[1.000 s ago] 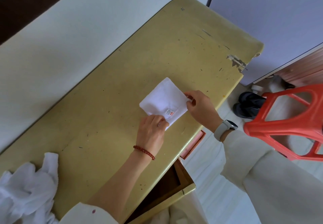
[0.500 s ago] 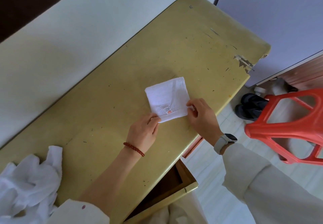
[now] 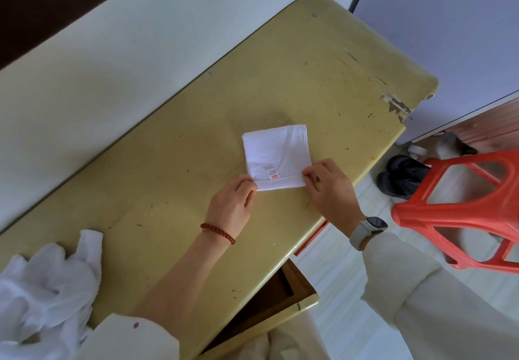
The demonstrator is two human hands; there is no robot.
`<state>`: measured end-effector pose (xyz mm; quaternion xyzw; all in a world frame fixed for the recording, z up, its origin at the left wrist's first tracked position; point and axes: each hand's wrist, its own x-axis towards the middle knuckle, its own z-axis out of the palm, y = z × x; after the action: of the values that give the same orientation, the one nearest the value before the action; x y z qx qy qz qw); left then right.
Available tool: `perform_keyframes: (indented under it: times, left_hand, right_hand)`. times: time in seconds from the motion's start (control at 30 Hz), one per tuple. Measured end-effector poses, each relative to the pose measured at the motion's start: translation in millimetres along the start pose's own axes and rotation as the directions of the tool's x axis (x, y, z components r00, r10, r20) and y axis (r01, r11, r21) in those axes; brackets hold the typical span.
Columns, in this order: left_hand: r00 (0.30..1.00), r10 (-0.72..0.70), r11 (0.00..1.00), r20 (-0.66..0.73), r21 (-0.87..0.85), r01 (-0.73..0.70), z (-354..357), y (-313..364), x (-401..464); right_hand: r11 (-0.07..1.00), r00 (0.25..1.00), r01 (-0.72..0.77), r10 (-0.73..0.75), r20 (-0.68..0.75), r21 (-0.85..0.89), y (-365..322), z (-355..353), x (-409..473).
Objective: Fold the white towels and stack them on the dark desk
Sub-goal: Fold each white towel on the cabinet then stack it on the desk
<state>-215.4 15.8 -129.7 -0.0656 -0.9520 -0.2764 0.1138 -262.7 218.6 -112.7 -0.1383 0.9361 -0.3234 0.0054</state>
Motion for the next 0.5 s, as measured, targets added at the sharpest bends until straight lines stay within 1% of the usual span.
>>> perform_keyframes:
  times: [0.07,0.23,0.5]
  left_hand:
    - [1.000,-0.002,1.000,-0.008,0.009,0.002,0,-2,3]
    - [0.999,0.014,0.999,-0.033,-0.035,-0.015,0,-2,7]
    - [0.984,0.069,0.996,-0.165,-0.042,-0.077,-4,5,20]
  right_hand:
    - [1.000,1.000,-0.016,0.016,0.019,0.011,0,2,-1]
    - [0.995,0.994,-0.094,0.092,0.056,0.033,1,6,1]
    - [0.998,0.998,-0.061,0.060,0.028,0.006,2,9,1]
